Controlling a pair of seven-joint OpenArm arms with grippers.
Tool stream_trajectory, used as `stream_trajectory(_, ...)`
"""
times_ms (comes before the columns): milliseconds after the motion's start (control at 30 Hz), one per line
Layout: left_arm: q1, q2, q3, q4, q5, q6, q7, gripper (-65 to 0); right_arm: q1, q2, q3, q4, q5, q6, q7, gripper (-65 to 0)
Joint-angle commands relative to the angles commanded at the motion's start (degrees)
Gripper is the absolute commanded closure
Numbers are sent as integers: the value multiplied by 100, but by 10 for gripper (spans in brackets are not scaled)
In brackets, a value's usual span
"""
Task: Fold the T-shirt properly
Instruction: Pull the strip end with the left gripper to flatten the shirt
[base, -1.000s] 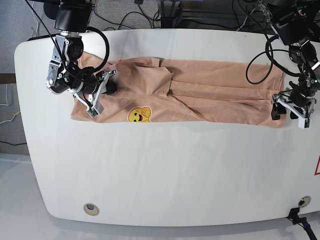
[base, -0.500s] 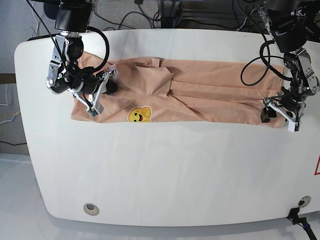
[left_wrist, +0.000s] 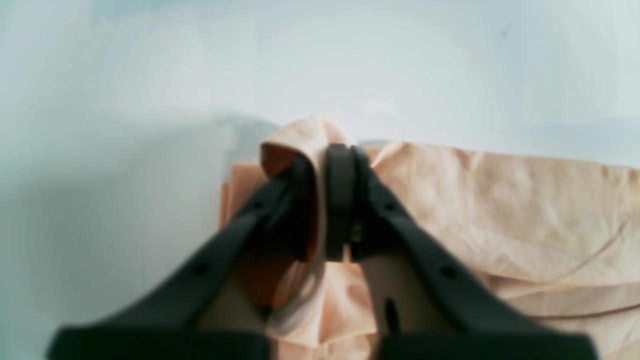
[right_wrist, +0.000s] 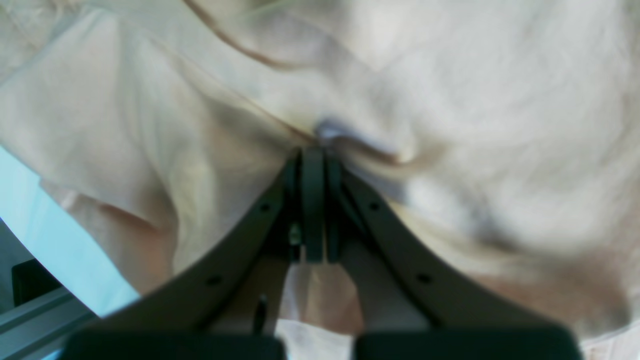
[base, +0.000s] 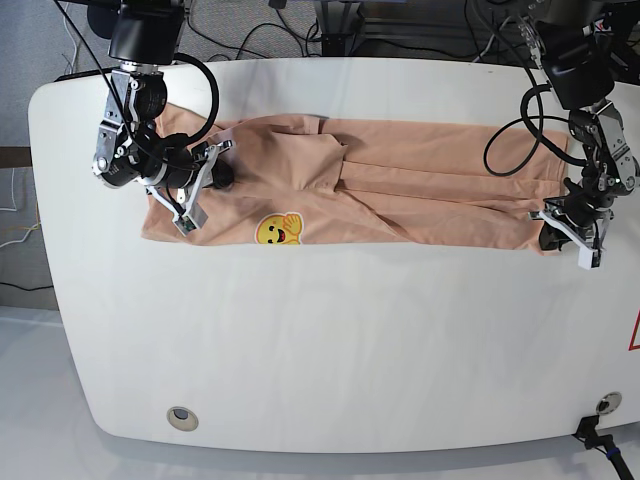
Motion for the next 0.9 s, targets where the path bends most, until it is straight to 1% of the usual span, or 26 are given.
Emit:
stream_trajectory(133, 26, 0, -18, 158, -9, 0, 9, -12, 9, -9, 0, 0, 0, 0, 0, 0)
stream_trajectory(300, 633, 0, -18, 1160, -18, 0, 53, -12, 9, -9, 18, 0, 0, 0, 0, 0)
stream_trajectory(400, 1073, -26, -62, 1785, -246, 0, 264, -12, 18, -9, 18, -123, -9, 0, 0, 0)
stream_trajectory(467, 1424, -167, -264, 2154, -484, 0, 343, -14, 53, -9, 26, -413, -9, 0, 9, 0)
stream_trajectory(533, 1662, -185, -387, 2365, -677, 0, 413, -14, 132, -9, 35, -642, -9, 0, 9, 0)
stream_trajectory(567, 1785, -246, -466, 2470, -730, 0, 448, -14, 141, -9, 35, -703, -9, 0, 35, 0)
stream_trajectory(700, 2101, -325, -659, 2549, -730, 0, 510, -14, 141, -9, 18, -747, -9, 0, 123, 0)
stream_trajectory(800, 2286, -325, -835, 2541, -730, 0, 510, -14, 141, -9, 26, -747, -9, 0, 123, 0)
stream_trajectory(900, 2418, -325, -879, 2523, -703, 0, 510, -14, 149, -9, 35, -756, -9, 0, 123, 0)
